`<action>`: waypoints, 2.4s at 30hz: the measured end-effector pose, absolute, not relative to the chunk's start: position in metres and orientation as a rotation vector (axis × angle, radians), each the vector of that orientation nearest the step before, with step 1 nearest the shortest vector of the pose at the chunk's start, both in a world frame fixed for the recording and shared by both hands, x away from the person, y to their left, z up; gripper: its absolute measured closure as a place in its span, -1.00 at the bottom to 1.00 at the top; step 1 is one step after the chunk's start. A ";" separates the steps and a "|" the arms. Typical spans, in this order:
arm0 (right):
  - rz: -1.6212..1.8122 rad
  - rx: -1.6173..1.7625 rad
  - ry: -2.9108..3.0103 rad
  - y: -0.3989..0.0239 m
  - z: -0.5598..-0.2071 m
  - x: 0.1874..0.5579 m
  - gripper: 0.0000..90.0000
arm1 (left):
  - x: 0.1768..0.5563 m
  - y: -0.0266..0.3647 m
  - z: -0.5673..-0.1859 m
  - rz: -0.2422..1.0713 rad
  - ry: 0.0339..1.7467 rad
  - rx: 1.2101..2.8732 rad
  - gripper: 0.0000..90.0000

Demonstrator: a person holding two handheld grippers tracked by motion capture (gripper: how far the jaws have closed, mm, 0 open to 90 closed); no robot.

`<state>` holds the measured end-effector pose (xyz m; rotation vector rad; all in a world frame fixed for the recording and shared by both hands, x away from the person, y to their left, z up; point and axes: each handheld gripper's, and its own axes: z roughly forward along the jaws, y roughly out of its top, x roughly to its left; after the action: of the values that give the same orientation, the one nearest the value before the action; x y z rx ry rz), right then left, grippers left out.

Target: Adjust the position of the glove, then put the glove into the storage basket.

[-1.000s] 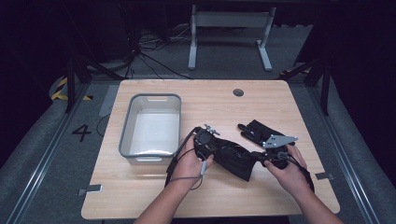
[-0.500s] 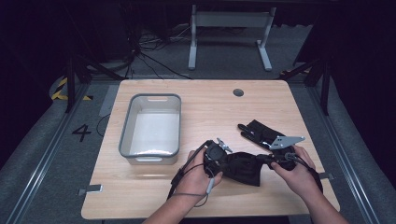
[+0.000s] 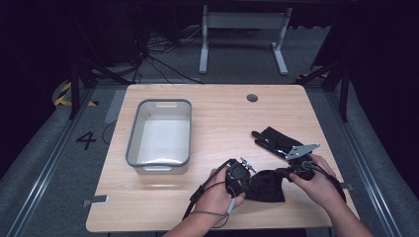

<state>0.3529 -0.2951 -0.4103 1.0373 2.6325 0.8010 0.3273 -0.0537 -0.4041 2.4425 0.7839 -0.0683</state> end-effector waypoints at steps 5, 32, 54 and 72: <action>0.765 1.034 2.643 -0.296 -0.416 0.356 0.93 | 0.330 -0.051 -0.404 -0.181 0.786 2.401 0.43; 0.857 1.084 2.517 -0.316 -0.393 0.346 0.76 | 0.350 -0.002 -0.367 0.029 0.873 2.282 0.28; 0.968 1.134 2.467 -0.333 -0.381 0.353 0.65 | 0.366 0.036 -0.360 0.063 0.841 2.302 0.21; 0.995 1.173 2.409 -0.330 -0.367 0.402 0.64 | 0.364 0.040 -0.359 0.016 0.823 2.322 0.14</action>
<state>0.4021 -0.3304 -0.3672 1.1733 2.4092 0.9950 0.3640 0.0398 -0.3590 2.3215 0.8227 0.0158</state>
